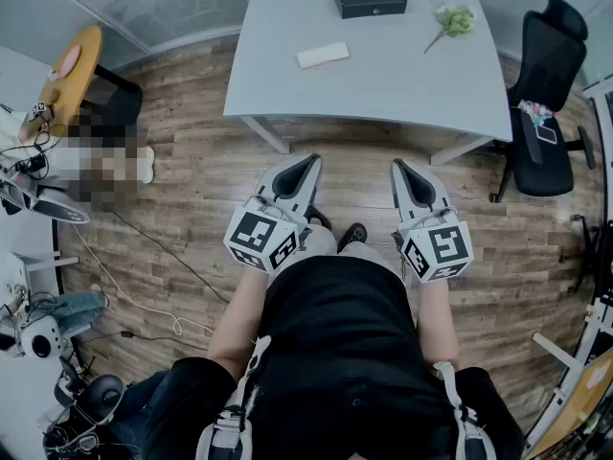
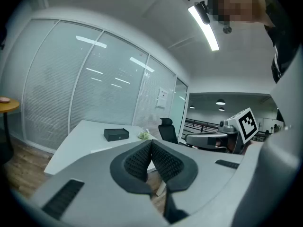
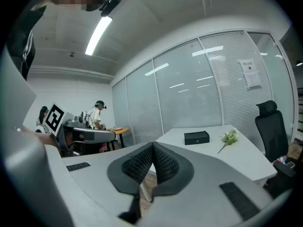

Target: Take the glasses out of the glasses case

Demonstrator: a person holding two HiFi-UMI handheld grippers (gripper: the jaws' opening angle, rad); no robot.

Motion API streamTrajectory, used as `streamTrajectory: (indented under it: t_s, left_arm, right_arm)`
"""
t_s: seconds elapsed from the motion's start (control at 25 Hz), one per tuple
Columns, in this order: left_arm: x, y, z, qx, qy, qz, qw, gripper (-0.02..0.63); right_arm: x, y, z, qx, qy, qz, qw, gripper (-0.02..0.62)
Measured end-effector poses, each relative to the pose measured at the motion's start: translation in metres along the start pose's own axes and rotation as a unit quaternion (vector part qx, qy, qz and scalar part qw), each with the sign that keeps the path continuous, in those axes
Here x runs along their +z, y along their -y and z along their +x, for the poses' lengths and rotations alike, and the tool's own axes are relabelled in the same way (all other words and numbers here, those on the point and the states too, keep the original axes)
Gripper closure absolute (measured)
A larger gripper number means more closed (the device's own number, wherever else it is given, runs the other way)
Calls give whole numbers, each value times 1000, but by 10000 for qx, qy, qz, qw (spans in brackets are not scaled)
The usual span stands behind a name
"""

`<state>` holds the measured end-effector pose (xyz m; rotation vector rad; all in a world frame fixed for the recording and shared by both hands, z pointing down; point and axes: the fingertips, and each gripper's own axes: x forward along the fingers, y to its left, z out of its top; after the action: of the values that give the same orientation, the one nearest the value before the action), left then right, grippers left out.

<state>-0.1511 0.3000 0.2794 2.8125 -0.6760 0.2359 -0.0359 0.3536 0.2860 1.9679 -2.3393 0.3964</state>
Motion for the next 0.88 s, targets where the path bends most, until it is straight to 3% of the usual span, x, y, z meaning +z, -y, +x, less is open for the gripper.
streamTrajectory:
  t_s: [0.36,0.6,0.8,0.88]
  left_arm:
    - [-13,10,2,-5,-75,-98,9999,584]
    - [-13,9,15,46,-205,31,9998,584]
    - [-35,11,32,-363,-354,-730,9960,584]
    - [-41,8,36,-373,-477,-643,9961,584]
  right_arm:
    - [-6,4,-12,30,-63,-146,9999,582]
    - [-3,16,-8,88,146,29,9998,578]
    - [-24,24,-3,-64,-55,321,9994,578]
    - [-30,26,2,-128,-100,395,9991,578]
